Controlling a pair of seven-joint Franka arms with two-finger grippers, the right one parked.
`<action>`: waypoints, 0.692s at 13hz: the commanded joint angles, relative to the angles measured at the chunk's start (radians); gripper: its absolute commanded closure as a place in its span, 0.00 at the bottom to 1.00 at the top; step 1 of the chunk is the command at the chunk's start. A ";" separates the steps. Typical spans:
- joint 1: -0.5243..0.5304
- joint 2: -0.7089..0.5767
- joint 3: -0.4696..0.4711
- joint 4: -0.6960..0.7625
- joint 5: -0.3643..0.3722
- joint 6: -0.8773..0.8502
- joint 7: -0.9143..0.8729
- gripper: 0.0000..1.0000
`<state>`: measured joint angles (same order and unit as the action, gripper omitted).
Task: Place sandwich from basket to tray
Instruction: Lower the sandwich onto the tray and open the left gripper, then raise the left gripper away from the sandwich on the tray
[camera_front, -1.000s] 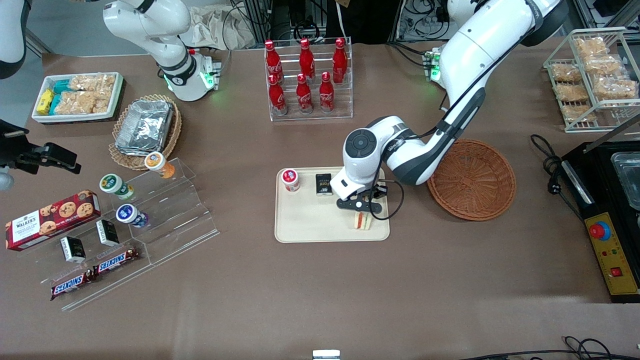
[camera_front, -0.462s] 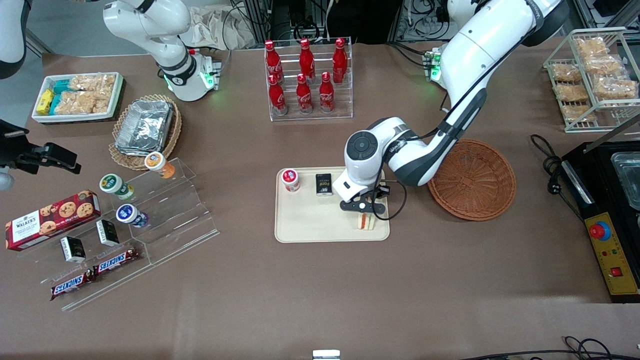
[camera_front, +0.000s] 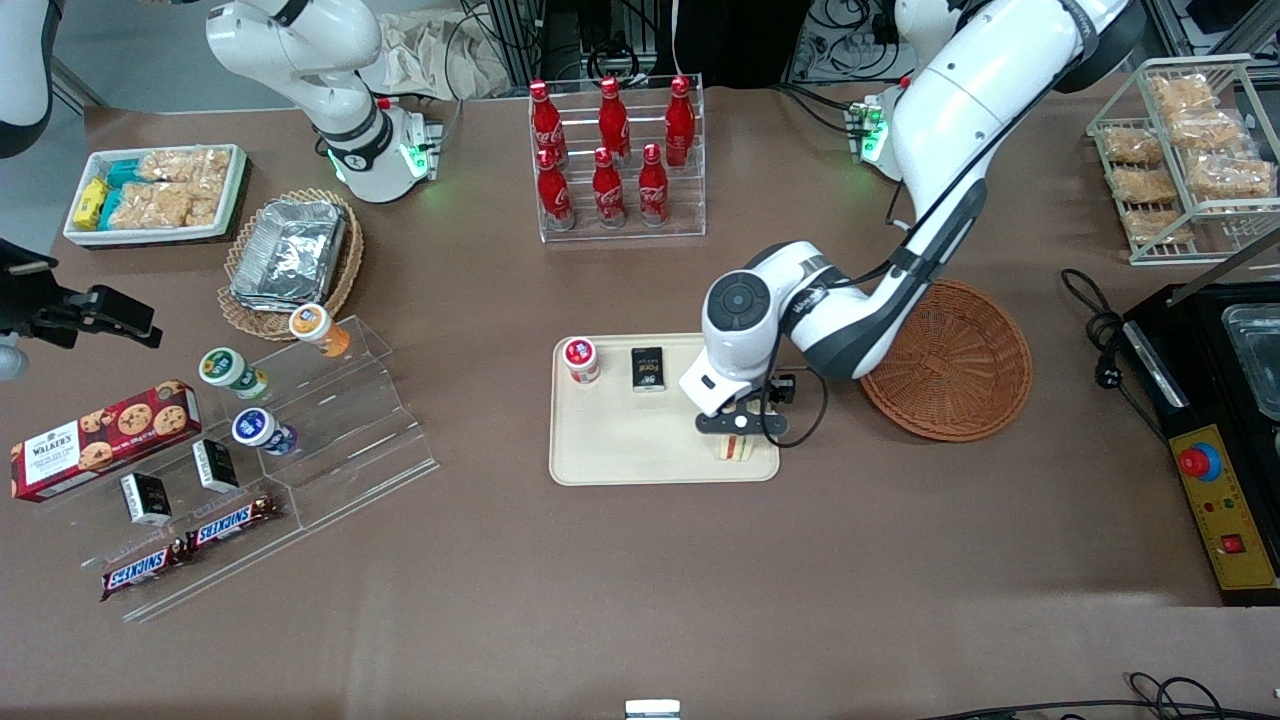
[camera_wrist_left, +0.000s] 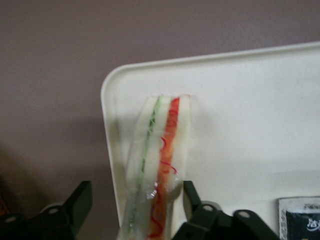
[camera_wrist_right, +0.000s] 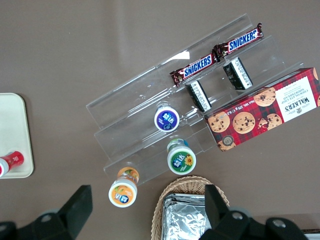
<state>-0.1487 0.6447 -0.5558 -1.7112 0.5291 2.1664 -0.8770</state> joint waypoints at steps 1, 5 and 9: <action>0.020 -0.077 -0.009 0.028 -0.091 -0.017 -0.034 0.00; 0.074 -0.204 -0.004 0.119 -0.126 -0.185 -0.040 0.00; 0.132 -0.382 0.075 0.197 -0.308 -0.384 0.095 0.00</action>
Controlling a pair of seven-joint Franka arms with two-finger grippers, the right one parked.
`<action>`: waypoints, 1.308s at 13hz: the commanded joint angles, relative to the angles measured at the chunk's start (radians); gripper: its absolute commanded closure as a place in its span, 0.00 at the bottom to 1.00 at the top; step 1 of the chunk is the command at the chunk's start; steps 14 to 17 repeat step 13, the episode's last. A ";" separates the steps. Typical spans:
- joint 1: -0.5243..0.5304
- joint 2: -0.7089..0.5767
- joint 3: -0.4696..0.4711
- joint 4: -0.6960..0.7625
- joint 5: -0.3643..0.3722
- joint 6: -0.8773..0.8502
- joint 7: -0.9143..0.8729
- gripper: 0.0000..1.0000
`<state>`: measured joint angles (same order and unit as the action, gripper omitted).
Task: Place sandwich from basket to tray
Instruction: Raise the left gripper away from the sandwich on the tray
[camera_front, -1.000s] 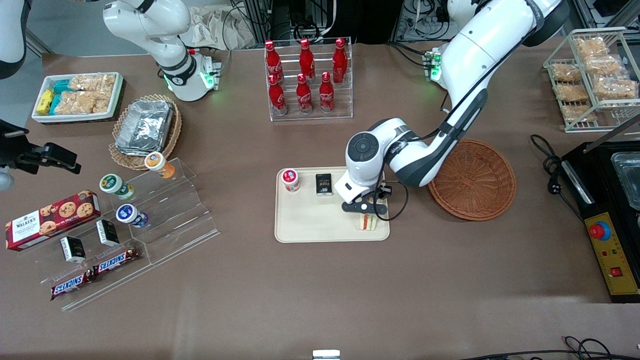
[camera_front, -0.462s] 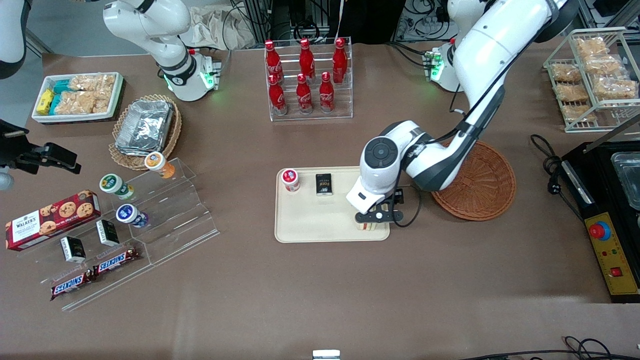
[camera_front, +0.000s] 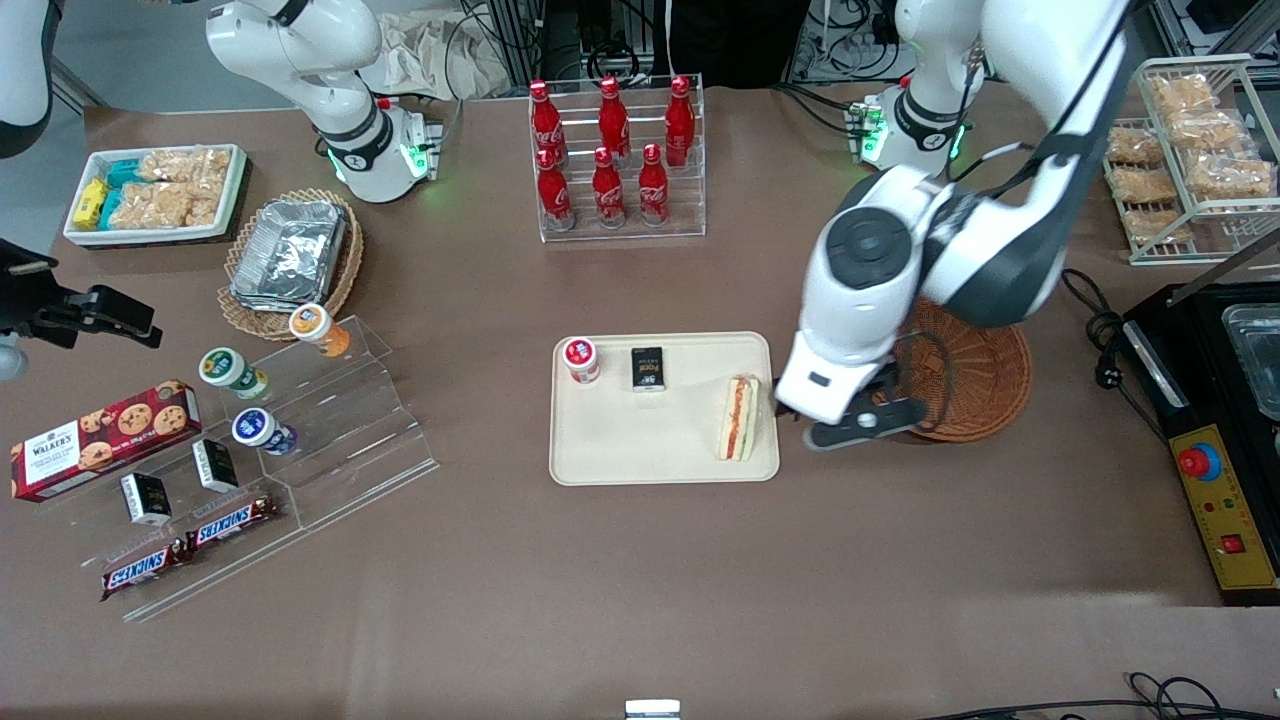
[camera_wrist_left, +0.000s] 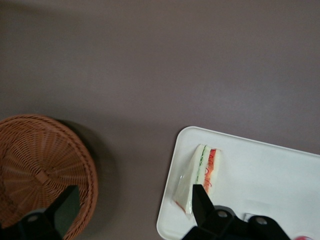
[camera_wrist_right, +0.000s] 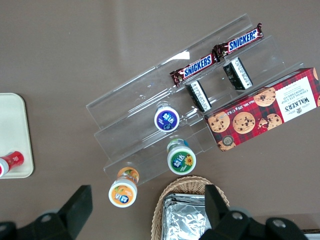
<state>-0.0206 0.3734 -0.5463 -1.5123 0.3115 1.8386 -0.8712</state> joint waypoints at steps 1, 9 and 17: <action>-0.033 -0.176 0.168 -0.006 -0.157 -0.109 0.207 0.00; -0.110 -0.445 0.519 -0.137 -0.292 -0.215 0.767 0.00; -0.110 -0.412 0.526 -0.075 -0.296 -0.239 0.784 0.00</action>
